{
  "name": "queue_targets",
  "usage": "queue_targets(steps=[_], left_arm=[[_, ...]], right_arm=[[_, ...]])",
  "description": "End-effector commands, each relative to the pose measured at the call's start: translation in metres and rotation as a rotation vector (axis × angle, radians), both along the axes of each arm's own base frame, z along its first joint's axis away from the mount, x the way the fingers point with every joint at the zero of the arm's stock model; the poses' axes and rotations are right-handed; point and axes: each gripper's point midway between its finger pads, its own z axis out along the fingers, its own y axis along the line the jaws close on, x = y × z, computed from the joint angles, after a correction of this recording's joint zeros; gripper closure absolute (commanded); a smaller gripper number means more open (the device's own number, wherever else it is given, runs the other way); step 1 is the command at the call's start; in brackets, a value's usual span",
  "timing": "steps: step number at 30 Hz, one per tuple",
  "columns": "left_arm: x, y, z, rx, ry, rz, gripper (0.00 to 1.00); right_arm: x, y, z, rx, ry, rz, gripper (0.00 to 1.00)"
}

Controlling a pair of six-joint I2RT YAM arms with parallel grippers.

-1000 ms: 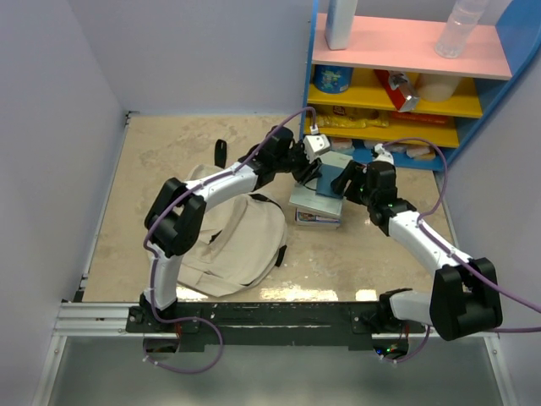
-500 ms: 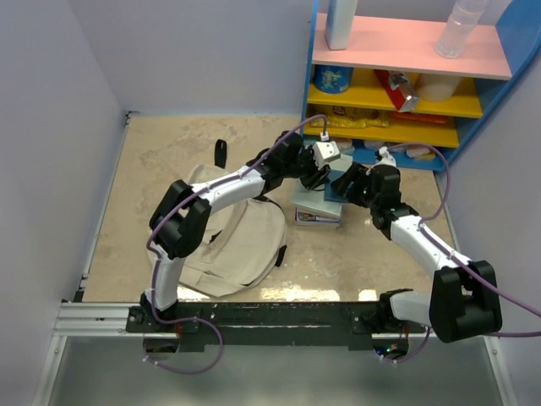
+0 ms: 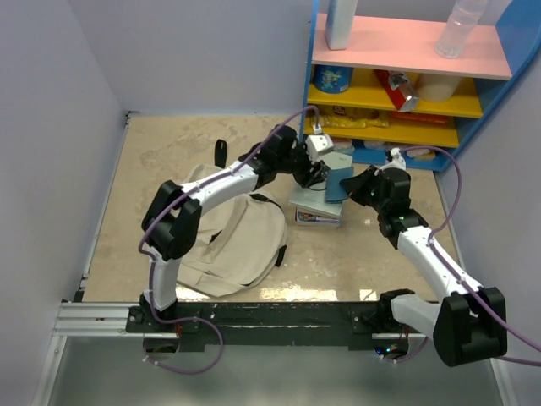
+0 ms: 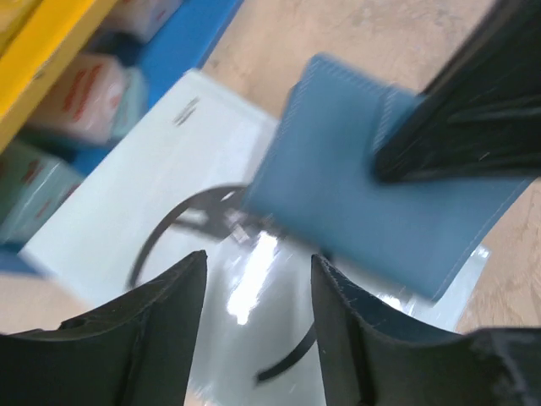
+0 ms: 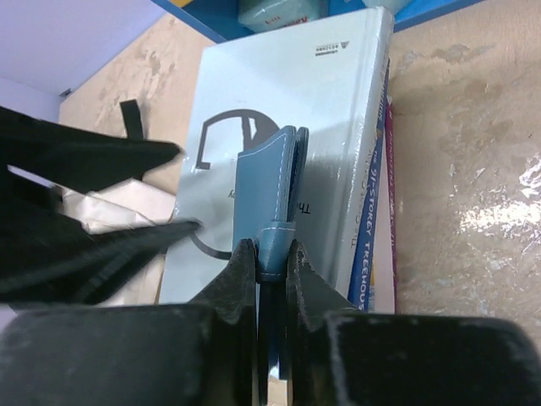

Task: Pack the student bag
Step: Pick up the personal item from the center of the board, then place the personal item in the student bag.

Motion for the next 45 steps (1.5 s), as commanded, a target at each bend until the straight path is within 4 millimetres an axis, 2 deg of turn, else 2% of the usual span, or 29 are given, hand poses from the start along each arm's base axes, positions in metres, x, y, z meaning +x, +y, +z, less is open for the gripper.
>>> queue_targets(steps=[1,3,4,6,8,9,11,12,13,14,15,18,21,23,30,32,36,39,45], left_arm=[[0.02,0.076,0.079,-0.059,-0.009,0.124,0.41],[0.023,0.11,0.079,-0.028,0.008,0.172,0.41],[0.015,0.127,0.079,-0.007,-0.005,0.184,0.41],[0.011,0.16,0.067,0.046,0.013,0.227,0.41],[-0.005,0.189,0.044,0.123,0.045,0.258,0.42],[-0.007,0.205,0.035,0.146,0.065,0.286,0.43],[-0.028,0.226,0.012,0.177,0.133,0.296,0.45],[-0.032,0.237,0.005,0.181,0.153,0.312,0.45],[-0.052,0.247,-0.018,0.224,0.17,0.301,0.46],[-0.057,0.25,-0.023,0.232,0.173,0.303,0.46],[-0.065,0.258,-0.036,0.264,0.183,0.31,0.46],[-0.08,0.273,-0.063,0.335,0.207,0.325,0.46],[-0.083,0.291,-0.076,0.373,0.203,0.363,0.46],[-0.082,0.301,-0.076,0.371,0.211,0.389,0.46],[-0.084,0.315,-0.058,0.318,0.199,0.4,0.43],[-0.089,0.316,-0.062,0.325,0.205,0.389,0.43],[-0.104,0.317,-0.083,0.349,0.255,0.359,0.43],[-0.107,0.315,-0.082,0.343,0.25,0.337,0.39],[-0.101,0.317,-0.093,0.382,0.266,0.355,0.38]], right_arm=[[0.0,0.002,0.039,0.03,-0.081,0.004,1.0],[-0.003,0.004,0.044,0.039,-0.094,0.02,1.0],[-0.004,0.005,0.048,0.04,-0.102,0.03,1.0],[-0.006,0.01,0.061,0.047,-0.139,0.059,1.0],[-0.009,0.018,0.069,0.065,-0.154,0.106,1.0],[-0.01,0.025,0.077,0.084,-0.173,0.141,1.0],[-0.011,0.034,0.084,0.102,-0.187,0.168,1.0],[-0.011,0.044,0.088,0.099,-0.193,0.188,1.0],[-0.012,0.058,0.089,0.083,-0.195,0.216,1.0],[-0.011,0.066,0.096,0.077,-0.208,0.228,1.0],[-0.012,0.079,0.089,0.06,-0.188,0.245,1.0],[-0.013,0.099,0.09,0.058,-0.192,0.279,1.0],[-0.018,0.116,0.09,0.058,-0.197,0.307,1.0],[-0.021,0.124,0.082,0.048,-0.181,0.322,1.0],[-0.032,0.153,0.059,0.049,-0.138,0.375,1.0],[-0.033,0.159,0.054,0.045,-0.129,0.384,1.0],[-0.033,0.169,0.049,0.043,-0.119,0.397,1.0],[-0.033,0.176,0.049,0.041,-0.117,0.407,1.0],[-0.033,0.182,0.05,0.046,-0.121,0.413,1.0]])
